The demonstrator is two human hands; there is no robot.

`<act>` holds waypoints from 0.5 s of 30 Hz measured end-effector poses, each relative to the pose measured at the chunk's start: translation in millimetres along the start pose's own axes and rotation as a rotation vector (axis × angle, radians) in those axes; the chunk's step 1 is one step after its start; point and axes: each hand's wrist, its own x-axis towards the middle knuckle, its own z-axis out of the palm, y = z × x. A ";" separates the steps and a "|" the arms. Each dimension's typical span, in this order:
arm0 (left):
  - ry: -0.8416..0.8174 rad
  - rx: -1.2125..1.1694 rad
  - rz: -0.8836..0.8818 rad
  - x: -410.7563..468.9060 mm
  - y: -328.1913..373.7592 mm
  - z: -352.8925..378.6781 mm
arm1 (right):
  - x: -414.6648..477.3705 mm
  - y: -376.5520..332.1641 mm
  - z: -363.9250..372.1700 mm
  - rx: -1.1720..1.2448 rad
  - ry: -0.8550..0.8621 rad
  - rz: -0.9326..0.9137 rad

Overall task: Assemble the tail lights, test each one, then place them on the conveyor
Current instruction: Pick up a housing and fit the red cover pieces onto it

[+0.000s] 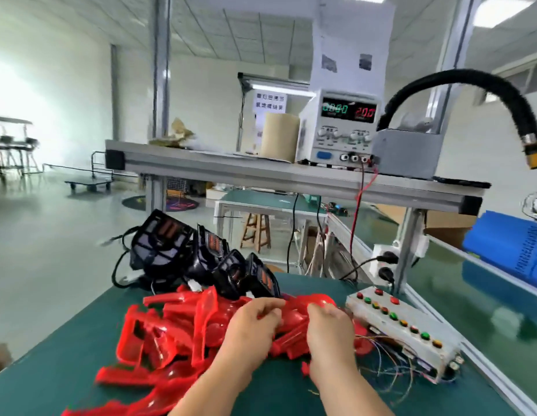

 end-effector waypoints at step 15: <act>0.141 -0.244 -0.130 53.5 -63.8 -29.5 | 68.1 23.9 101.6 -0.757 -0.157 -0.232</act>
